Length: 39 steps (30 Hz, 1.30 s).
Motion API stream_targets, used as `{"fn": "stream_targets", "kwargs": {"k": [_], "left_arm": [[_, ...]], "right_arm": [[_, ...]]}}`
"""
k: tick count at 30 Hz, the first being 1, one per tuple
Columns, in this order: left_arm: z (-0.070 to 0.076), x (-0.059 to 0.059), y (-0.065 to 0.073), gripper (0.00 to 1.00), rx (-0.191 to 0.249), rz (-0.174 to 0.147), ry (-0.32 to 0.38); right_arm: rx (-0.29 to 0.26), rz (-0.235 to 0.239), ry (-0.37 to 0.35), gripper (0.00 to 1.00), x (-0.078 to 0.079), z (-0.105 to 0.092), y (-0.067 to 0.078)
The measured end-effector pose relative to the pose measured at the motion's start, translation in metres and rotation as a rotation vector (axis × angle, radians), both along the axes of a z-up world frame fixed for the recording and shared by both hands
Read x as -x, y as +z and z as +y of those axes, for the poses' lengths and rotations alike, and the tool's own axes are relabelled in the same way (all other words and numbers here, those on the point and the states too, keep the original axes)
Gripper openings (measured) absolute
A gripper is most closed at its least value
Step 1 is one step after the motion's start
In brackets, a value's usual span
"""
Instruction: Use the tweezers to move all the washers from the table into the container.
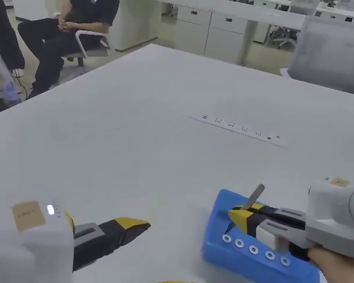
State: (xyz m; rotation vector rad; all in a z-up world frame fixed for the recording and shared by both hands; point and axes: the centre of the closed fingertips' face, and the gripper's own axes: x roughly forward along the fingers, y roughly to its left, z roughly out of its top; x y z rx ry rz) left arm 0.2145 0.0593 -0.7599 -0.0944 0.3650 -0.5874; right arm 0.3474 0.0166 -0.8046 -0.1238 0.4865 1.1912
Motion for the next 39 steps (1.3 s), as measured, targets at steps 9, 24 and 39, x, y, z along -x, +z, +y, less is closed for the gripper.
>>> {"fn": "stream_targets", "kwargs": {"k": [9, 24, 39], "left_arm": [[-0.012, 0.006, 0.002, 0.39, 0.021, 0.013, -0.072], [-0.043, 0.025, 0.006, 0.22, 0.016, 0.033, -0.271], [-0.083, 0.035, 0.017, 0.21, -0.021, 0.072, -0.515]], "right_arm": [[-0.009, -0.094, 0.099, 0.03, 0.040, -0.004, 0.035], [0.019, -0.059, 0.197, 0.03, 0.105, -0.026, 0.030], [0.178, -0.086, 0.427, 0.03, 0.158, -0.036, 0.001]]}}
